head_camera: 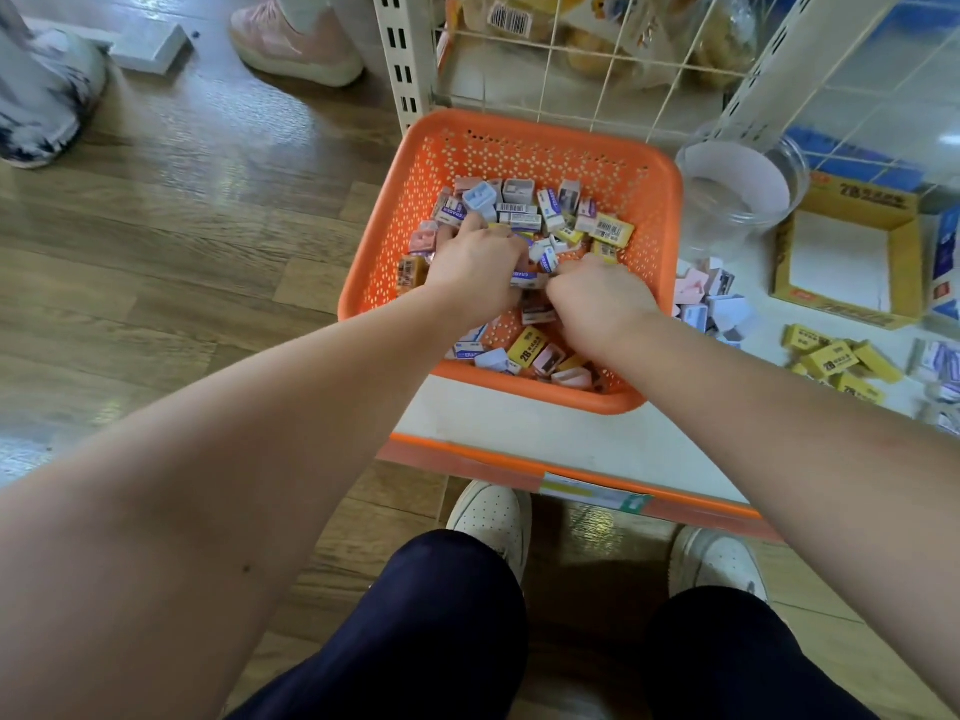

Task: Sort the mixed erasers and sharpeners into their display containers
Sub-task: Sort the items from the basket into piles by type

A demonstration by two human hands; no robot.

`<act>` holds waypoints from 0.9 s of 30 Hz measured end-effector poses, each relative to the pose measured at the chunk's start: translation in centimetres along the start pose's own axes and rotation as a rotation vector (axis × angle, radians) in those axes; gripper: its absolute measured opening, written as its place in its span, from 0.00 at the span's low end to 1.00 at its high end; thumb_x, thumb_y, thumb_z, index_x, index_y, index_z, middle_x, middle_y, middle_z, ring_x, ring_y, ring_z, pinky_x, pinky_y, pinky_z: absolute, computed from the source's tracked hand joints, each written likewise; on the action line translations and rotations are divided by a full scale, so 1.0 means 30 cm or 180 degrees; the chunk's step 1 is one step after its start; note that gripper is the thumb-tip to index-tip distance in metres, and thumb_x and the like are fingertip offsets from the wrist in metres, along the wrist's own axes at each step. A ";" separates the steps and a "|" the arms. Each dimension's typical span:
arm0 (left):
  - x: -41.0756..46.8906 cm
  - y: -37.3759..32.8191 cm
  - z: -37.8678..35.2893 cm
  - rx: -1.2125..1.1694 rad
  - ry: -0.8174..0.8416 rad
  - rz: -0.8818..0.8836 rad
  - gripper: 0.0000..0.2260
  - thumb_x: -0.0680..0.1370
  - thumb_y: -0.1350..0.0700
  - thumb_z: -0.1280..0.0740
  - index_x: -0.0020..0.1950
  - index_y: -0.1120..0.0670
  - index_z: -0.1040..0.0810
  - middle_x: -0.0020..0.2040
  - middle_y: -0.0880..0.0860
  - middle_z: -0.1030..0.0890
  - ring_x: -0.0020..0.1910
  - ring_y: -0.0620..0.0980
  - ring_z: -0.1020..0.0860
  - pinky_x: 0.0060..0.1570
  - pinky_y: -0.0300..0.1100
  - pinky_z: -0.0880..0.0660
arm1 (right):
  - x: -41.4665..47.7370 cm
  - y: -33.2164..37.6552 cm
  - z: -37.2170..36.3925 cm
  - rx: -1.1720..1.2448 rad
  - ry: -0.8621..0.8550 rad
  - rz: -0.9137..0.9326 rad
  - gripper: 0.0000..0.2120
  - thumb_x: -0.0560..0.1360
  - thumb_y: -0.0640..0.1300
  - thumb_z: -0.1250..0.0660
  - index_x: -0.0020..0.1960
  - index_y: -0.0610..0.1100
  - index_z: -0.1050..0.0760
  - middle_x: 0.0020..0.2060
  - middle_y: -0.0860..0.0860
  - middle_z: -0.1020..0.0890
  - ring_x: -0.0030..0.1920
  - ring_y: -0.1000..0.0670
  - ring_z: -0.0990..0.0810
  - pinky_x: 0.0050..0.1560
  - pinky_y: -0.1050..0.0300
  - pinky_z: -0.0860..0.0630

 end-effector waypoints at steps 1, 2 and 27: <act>-0.003 0.007 0.003 -0.0043 0.0003 -0.0005 0.14 0.75 0.51 0.34 0.60 0.50 0.26 0.61 0.50 0.25 0.63 0.55 0.35 0.60 0.53 0.36 | -0.002 -0.004 0.008 -0.0005 -0.0077 0.0032 0.13 0.75 0.35 0.41 0.59 0.41 0.26 0.53 0.45 0.26 0.58 0.42 0.30 0.52 0.49 0.30; -0.005 0.013 0.006 -0.0084 0.0007 -0.0018 0.14 0.75 0.51 0.34 0.60 0.50 0.26 0.61 0.50 0.24 0.64 0.55 0.35 0.60 0.53 0.36 | -0.005 -0.010 0.019 0.0000 -0.0178 0.0064 0.13 0.76 0.36 0.41 0.59 0.42 0.26 0.54 0.46 0.25 0.59 0.42 0.31 0.53 0.49 0.31; 0.105 -0.628 0.124 -0.1661 -0.0836 -0.0331 0.14 0.73 0.51 0.36 0.58 0.51 0.25 0.53 0.52 0.21 0.55 0.56 0.26 0.58 0.51 0.30 | -0.518 -0.771 -0.096 0.1740 -0.1799 -0.1751 0.13 0.73 0.41 0.36 0.57 0.40 0.27 0.55 0.43 0.27 0.46 0.42 0.24 0.47 0.53 0.29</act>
Point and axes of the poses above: each hand's wrist, its own x-axis towards the middle knuckle, its own z-axis out of the back of the hand, y = z × x, the point moved 7 cm from there along x, towards the middle knuckle
